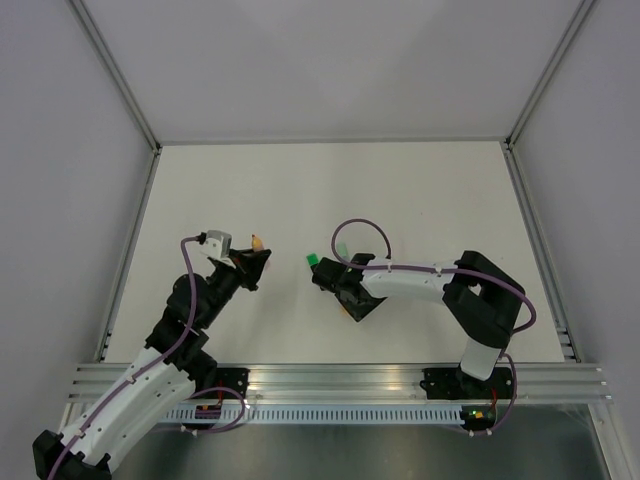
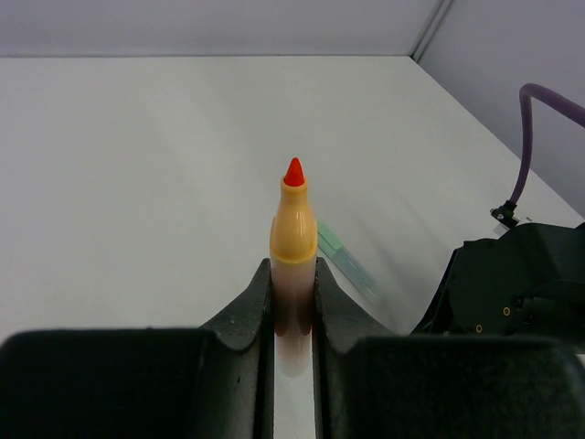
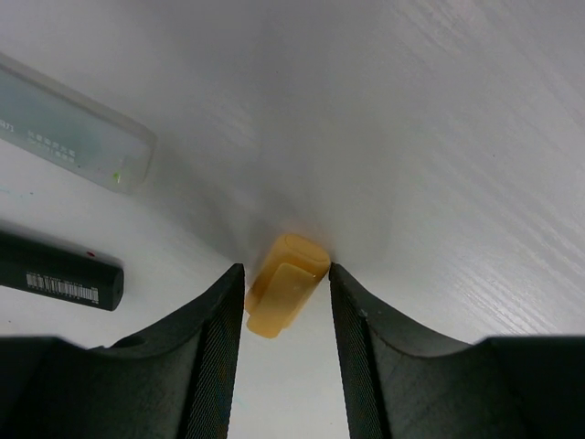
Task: Insert the pens into the pen caps
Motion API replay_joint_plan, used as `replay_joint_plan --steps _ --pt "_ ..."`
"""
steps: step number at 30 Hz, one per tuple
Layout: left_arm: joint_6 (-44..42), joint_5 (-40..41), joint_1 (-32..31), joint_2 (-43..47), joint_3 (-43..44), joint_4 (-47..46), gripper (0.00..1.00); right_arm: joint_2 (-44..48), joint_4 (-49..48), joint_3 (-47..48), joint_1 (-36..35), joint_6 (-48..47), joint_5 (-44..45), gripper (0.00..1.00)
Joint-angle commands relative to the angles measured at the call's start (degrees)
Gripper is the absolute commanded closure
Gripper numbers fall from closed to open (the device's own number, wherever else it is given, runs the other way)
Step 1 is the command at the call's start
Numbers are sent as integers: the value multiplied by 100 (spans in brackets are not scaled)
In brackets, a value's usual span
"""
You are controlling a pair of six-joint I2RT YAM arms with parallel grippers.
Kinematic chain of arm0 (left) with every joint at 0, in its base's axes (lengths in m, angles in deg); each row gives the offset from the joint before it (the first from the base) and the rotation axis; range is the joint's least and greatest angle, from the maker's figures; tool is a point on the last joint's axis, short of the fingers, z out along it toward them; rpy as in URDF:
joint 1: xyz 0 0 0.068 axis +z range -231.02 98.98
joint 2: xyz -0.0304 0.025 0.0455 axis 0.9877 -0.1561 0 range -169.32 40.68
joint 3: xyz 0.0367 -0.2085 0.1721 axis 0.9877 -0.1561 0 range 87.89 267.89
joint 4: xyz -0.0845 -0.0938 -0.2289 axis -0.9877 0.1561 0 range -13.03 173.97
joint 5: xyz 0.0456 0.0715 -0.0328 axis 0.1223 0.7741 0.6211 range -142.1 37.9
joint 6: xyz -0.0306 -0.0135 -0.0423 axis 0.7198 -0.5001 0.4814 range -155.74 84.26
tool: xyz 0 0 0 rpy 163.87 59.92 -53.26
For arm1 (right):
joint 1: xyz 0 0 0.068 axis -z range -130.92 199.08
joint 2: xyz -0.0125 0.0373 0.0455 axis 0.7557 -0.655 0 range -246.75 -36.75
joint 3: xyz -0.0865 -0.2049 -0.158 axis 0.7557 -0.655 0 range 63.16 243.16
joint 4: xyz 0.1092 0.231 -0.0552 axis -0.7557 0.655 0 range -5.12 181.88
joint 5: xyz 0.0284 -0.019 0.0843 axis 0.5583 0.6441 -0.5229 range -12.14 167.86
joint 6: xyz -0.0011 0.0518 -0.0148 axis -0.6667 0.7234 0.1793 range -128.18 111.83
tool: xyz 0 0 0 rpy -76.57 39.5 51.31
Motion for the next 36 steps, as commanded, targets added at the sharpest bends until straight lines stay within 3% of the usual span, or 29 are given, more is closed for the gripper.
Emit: replay_joint_plan --steps 1,7,8,11,17,26,30,34,36 --pt "-125 117 -3 57 -28 -58 98 -136 -69 28 84 476 -159 52" --pt "-125 117 -3 145 -37 -40 98 -110 -289 -156 110 354 -98 65" --pt "-125 108 -3 154 -37 -40 98 -101 -376 -192 111 275 -63 73" --pt "-125 73 -3 154 -37 -49 98 -57 -237 -175 119 37 43 81" --pt "-133 -225 -3 102 -37 -163 98 127 -394 -314 128 -980 263 100" --pt "-134 -1418 -3 -390 -2 -620 98 1101 -676 -500 110 -2168 543 100" --pt "-19 -2377 -3 -768 15 -1129 98 2031 -1078 -254 102 -3440 1052 100" --pt "156 -2985 -3 -1365 138 -1534 98 2763 -2770 -218 102 -5556 1256 100" --pt "183 -3327 -3 -1708 200 -1622 98 2905 -3100 0 102 -6183 1195 100"
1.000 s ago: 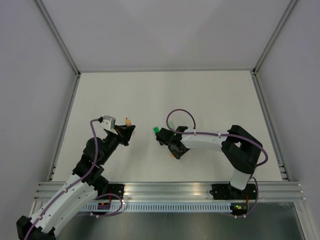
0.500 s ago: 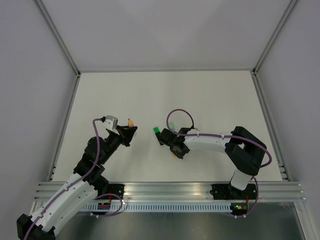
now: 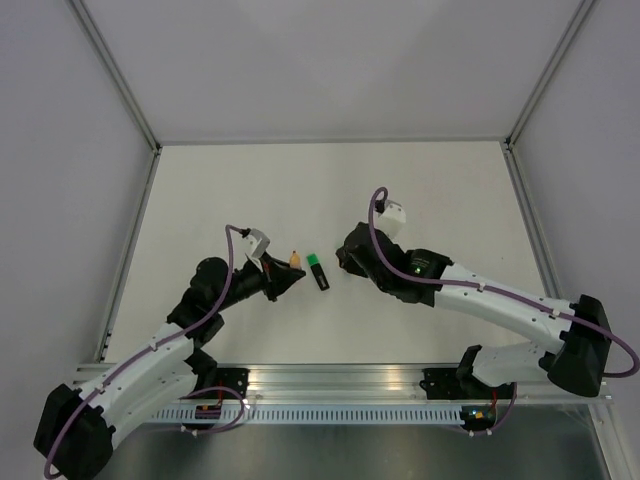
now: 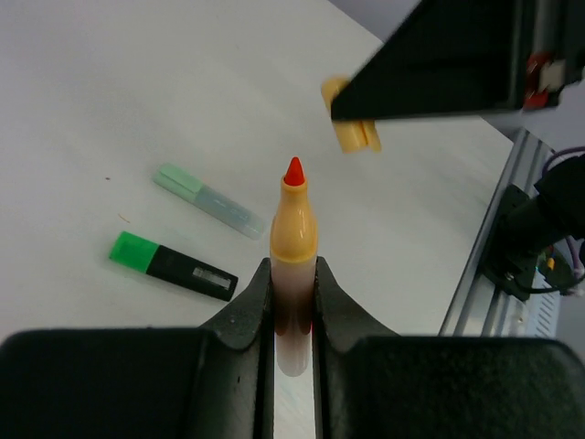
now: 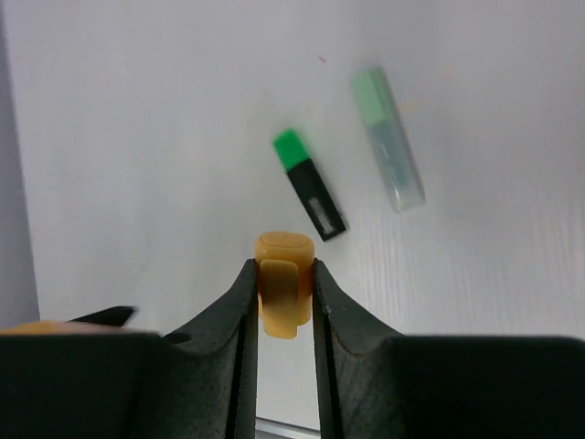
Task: Insert the pens into the pen caps
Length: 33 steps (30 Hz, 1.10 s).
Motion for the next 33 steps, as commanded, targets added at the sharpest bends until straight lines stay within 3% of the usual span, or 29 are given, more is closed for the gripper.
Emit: replay_joint_plan --steps 1,4,8,17,33 --pt "207 -1004 -12 -447 292 -630 98 247 -1354 564 6 -2454 124 100" --pt "391 -1392 -12 -808 327 -937 98 220 -1513 1084 6 -3171 34 100" --pt "489 -1604 -12 -914 354 -1096 98 334 -1909 1094 -3 -3506 -18 100" --pt "427 -1463 -12 -888 406 -912 98 238 -2550 883 -240 -3683 -203 100" --pt "357 -1182 -12 -712 398 -709 98 27 -2551 716 -1014 -3630 702 100"
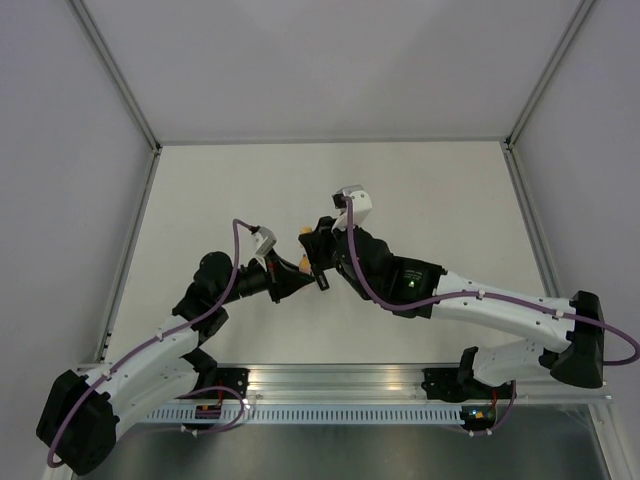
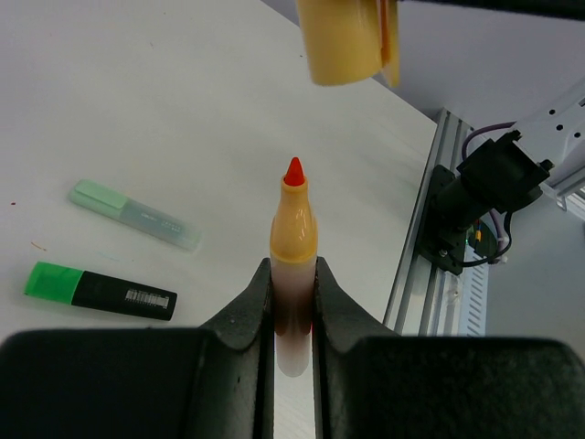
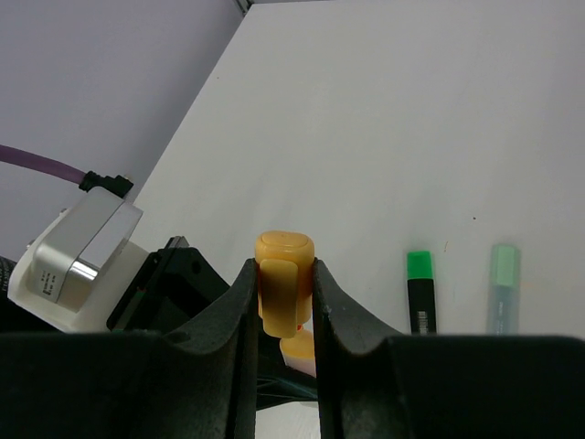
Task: Insert the pens into the pen caps
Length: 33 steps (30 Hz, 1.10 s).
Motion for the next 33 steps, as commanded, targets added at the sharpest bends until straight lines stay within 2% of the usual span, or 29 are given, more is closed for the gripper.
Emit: replay_joint_plan --steps 1,14,24,30,33 --pt "-4 108 -3 101 221 -117 98 -82 -114 -54 -72 -37 394 100" --pt "-39 152 -12 154 221 -64 98 -407 -211 -133 -309 25 605 100" --pt "-39 503 -12 461 142 59 98 -600 -158 -423 -801 218 1440 100" --pt "-65 495 -3 488 124 50 98 -908 -105 -352 -1074 385 1660 92" --pt "-48 486 -3 496 124 32 98 -848 -166 -493 -1179 499 1827 85"
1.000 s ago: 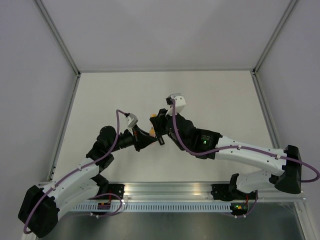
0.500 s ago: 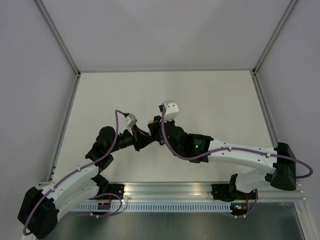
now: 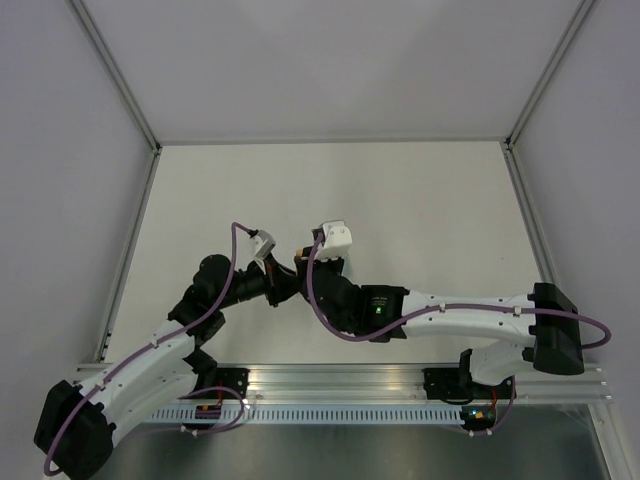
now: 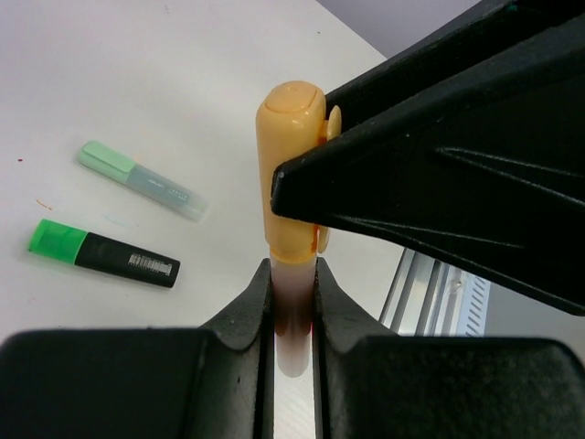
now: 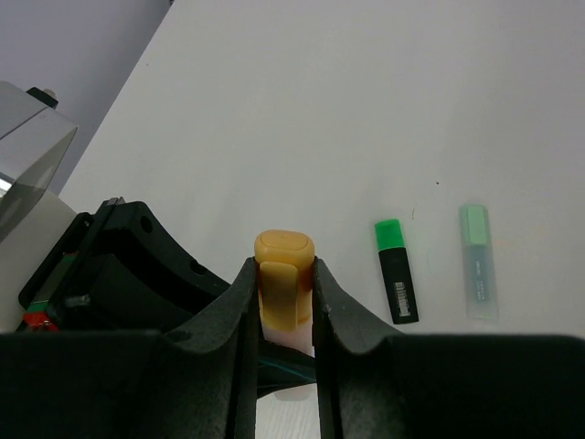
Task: Insert the pens into the pen caps
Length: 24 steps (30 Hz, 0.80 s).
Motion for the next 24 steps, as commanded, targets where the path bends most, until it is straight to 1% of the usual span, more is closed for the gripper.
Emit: replay_joint_plan --steps 1,3,4,6,7,10,15,16,21,22,24 --pt "-48 174 19 120 113 -700 98 -56 124 -211 -235 250 48 76" --pt "-39 130 19 164 87 -770 98 14 45 -317 -244 277 66 65" --pt "-30 95 10 199 69 -796 98 32 36 -326 -253 277 57 54" --pt "-21 -55 10 235 34 -954 98 128 71 -317 -253 268 118 43" --pt "-4 -116 10 261 -1 -1007 98 164 115 -299 -253 233 136 35" --pt "49 -292 19 296 -45 -1192 98 383 299 -150 -244 75 136 26" --pt "163 -705 10 305 -115 -1517 98 1016 282 -71 -218 -478 -109 21" --pt "198 -749 10 296 -142 -1639 98 1104 308 -19 -157 -723 -449 20" --pt "338 -1188 10 261 -186 -2000 98 1517 695 342 186 -1252 -1549 18" --pt "356 -1267 10 252 -186 -2105 98 1578 695 368 247 -1340 -2056 18" --pt "418 -1417 10 200 -195 -2202 98 1746 695 412 362 -1577 -2516 18"
